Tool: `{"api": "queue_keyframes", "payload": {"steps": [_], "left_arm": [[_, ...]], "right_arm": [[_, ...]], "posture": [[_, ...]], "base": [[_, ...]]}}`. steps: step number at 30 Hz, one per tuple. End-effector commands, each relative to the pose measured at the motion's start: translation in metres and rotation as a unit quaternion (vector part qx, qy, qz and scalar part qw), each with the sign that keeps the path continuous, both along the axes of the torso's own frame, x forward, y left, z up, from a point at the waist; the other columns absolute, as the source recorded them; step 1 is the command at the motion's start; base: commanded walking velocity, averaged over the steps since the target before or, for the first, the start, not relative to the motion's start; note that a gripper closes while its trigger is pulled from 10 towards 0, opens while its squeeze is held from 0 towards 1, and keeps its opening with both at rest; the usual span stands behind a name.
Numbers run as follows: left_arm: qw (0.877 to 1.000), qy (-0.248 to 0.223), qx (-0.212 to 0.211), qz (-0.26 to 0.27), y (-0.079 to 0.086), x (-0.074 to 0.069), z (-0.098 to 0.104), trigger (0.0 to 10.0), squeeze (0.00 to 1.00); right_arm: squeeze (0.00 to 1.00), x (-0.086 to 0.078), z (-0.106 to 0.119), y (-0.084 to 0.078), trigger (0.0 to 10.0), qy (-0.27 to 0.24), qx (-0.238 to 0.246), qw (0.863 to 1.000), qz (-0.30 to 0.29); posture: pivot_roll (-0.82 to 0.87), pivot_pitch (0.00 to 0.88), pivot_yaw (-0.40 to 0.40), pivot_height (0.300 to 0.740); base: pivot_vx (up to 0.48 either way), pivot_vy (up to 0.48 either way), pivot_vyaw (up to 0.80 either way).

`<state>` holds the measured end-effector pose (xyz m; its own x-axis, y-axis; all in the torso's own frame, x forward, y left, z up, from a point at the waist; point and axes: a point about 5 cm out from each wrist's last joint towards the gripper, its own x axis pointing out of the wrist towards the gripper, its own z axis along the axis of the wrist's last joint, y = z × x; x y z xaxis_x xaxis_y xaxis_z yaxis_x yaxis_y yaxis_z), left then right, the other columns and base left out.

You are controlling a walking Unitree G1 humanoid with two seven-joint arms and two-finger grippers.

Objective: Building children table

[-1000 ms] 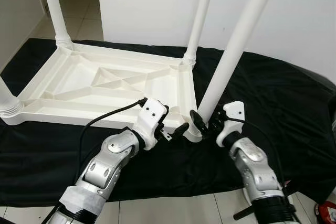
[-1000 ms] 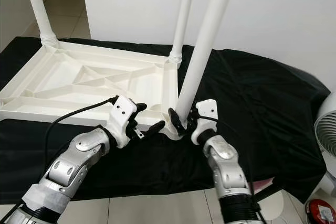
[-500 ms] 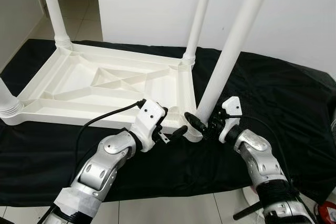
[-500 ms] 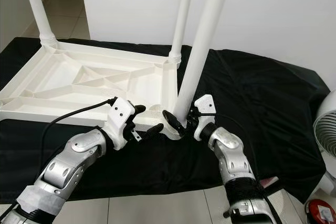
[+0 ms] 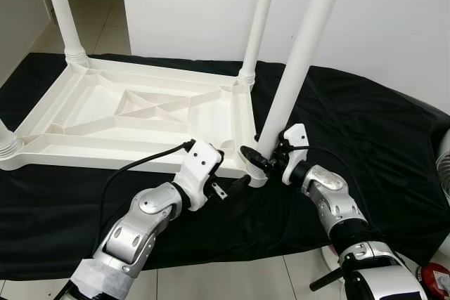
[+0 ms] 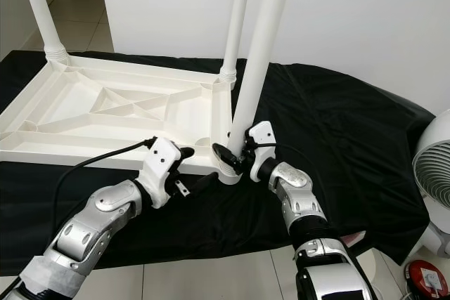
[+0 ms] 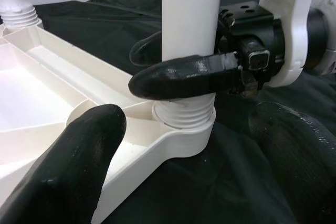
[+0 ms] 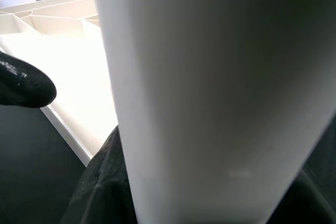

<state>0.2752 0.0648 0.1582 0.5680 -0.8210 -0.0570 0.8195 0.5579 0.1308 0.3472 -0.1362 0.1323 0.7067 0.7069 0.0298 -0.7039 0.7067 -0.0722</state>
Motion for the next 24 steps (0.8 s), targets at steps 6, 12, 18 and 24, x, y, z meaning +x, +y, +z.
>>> {"api": "queue_keyframes", "payload": {"steps": [6,12,18,24], "left_arm": [[0.999,0.004,0.005,-0.041,-0.007,-0.006,0.000,10.0,0.00],[0.999,0.002,0.007,-0.037,-0.006,-0.005,-0.002,10.0,0.00],[1.000,0.000,0.004,-0.025,-0.004,-0.002,-0.003,10.0,0.00],[1.000,0.004,-0.002,-0.018,0.000,0.000,-0.005,10.0,0.00]], "right_arm": [[0.00,-0.006,-0.009,0.003,10.0,0.013,0.010,1.000,0.005],[0.00,-0.006,-0.009,0.005,10.0,0.009,0.027,0.999,-0.031],[0.00,-0.011,-0.010,0.011,10.0,-0.009,0.026,0.995,-0.096],[0.00,-0.019,-0.013,0.019,10.0,-0.009,0.027,0.989,-0.144]], "posture": [[0.07,0.044,-0.094,0.740],[0.08,0.031,-0.099,0.740],[0.09,0.012,-0.105,0.740],[0.09,0.007,-0.109,0.740]], "base": [[0.000,0.000,0.00],[0.000,0.000,0.00],[0.000,0.000,0.00],[0.000,0.000,0.00]]}}
